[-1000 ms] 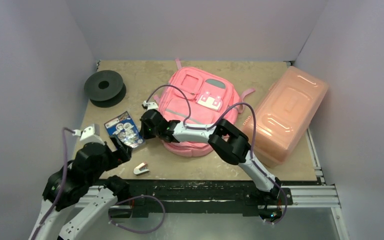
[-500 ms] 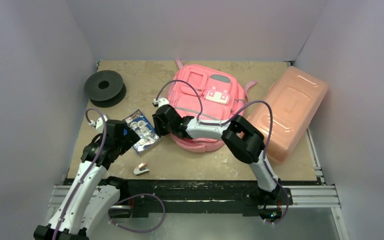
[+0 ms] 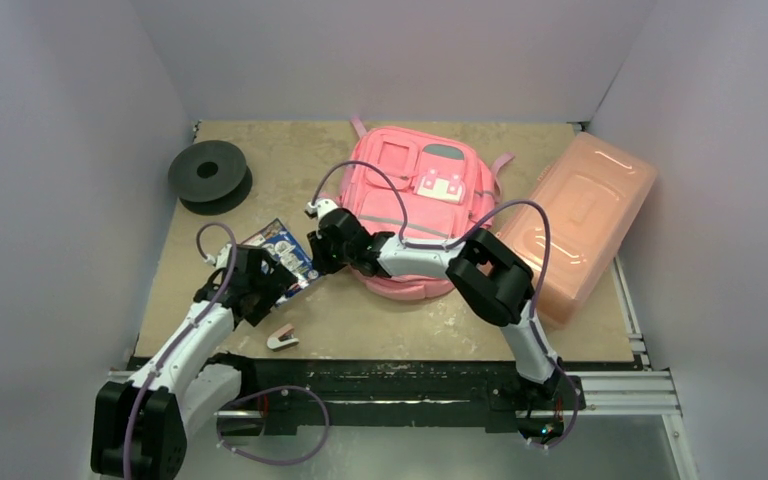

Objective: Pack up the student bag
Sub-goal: Pick up the book from the center of the board.

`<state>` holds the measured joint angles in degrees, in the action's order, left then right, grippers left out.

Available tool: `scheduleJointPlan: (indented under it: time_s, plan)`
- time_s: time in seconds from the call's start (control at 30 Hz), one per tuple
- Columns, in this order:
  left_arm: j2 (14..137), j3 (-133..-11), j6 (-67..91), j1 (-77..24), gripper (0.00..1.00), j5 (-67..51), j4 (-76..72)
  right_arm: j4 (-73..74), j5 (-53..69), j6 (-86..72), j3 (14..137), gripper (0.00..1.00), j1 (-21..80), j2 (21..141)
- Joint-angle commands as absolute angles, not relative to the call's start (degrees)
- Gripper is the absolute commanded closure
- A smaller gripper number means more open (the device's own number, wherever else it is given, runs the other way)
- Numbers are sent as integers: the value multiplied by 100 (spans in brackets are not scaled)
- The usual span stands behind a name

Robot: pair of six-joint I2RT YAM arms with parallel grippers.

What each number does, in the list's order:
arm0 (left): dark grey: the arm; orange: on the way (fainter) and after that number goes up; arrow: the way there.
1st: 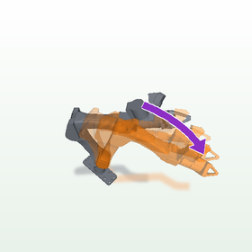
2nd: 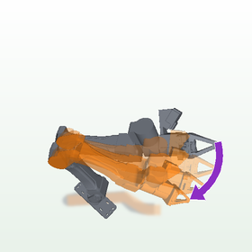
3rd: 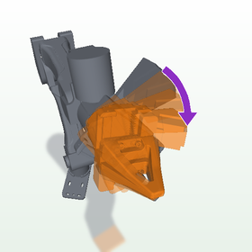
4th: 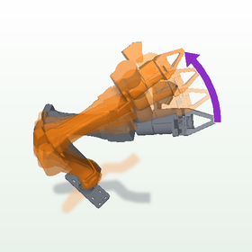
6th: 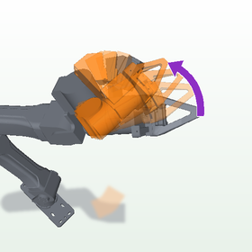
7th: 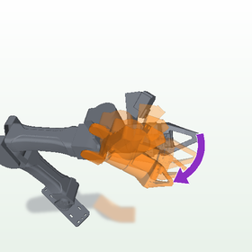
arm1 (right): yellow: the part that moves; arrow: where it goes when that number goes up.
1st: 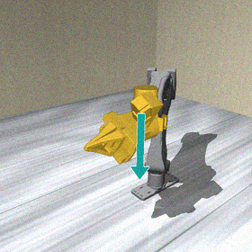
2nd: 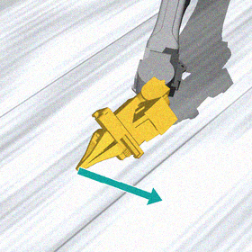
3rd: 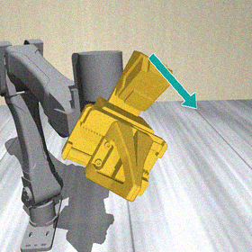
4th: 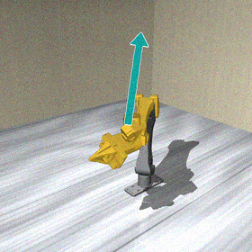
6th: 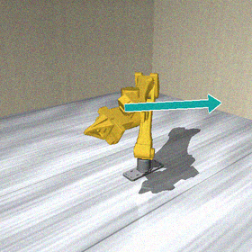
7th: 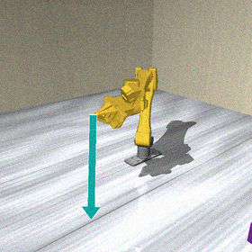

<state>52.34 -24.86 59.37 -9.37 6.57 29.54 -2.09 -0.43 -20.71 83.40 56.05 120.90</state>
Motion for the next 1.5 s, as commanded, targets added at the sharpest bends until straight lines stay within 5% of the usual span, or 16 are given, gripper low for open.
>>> scheduleJointPlan:
  time_s: [0.0, 0.17, 0.43, 0.8, 1.03, 1.47]
  plan:
    - [5497, -2320, 6279, -888, 2, 311, 2206, -166, -230, -1969, 8508, 76, 5572, 12392]
    - [5388, -2201, 6360, -888, 5, 330, 2046, -27, -300, -2029, 8429, 87, 5572, 12686]
    - [4939, -2321, 6331, -888, 25, 27, 1430, -185, -43, -2215, 8279, 96, 5572, 12872]
    - [4199, -2448, 6792, -888, 31, 121, 1451, -255, -9, -2223, 8280, 98, 5563, 12923]
    - [4505, -2098, 7588, -888, 46, 236, 604, -401, 288, -2332, 8194, 98, 5563, 12894]
    - [4001, -1940, 7731, -888, 59, 515, -390, -587, 659, -2452, 8166, 99, 5572, 12912]
